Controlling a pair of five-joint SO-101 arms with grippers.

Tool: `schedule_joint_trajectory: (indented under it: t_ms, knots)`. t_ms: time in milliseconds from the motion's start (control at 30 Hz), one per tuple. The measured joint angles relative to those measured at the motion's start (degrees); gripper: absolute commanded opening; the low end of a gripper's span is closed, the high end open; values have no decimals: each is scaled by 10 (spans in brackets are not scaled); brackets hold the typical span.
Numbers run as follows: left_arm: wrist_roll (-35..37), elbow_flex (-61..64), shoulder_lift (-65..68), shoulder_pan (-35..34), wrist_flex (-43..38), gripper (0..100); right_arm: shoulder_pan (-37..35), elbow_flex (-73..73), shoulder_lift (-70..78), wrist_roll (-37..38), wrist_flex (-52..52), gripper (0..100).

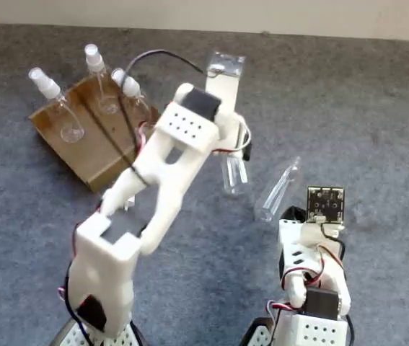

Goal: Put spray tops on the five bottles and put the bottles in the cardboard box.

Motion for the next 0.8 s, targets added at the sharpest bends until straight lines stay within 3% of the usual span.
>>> schedule_joint_trajectory:
  t_ms: [300, 467, 800]
  knots:
    - [73, -222, 227, -5, 3, 239, 0, 0, 0, 0, 0, 5]
    - [79, -312, 326, -10, 3, 235, 0, 0, 0, 0, 0, 5]
    - [79, -389, 381, -18, 60, 234, 0, 2, 0, 0, 0, 5]
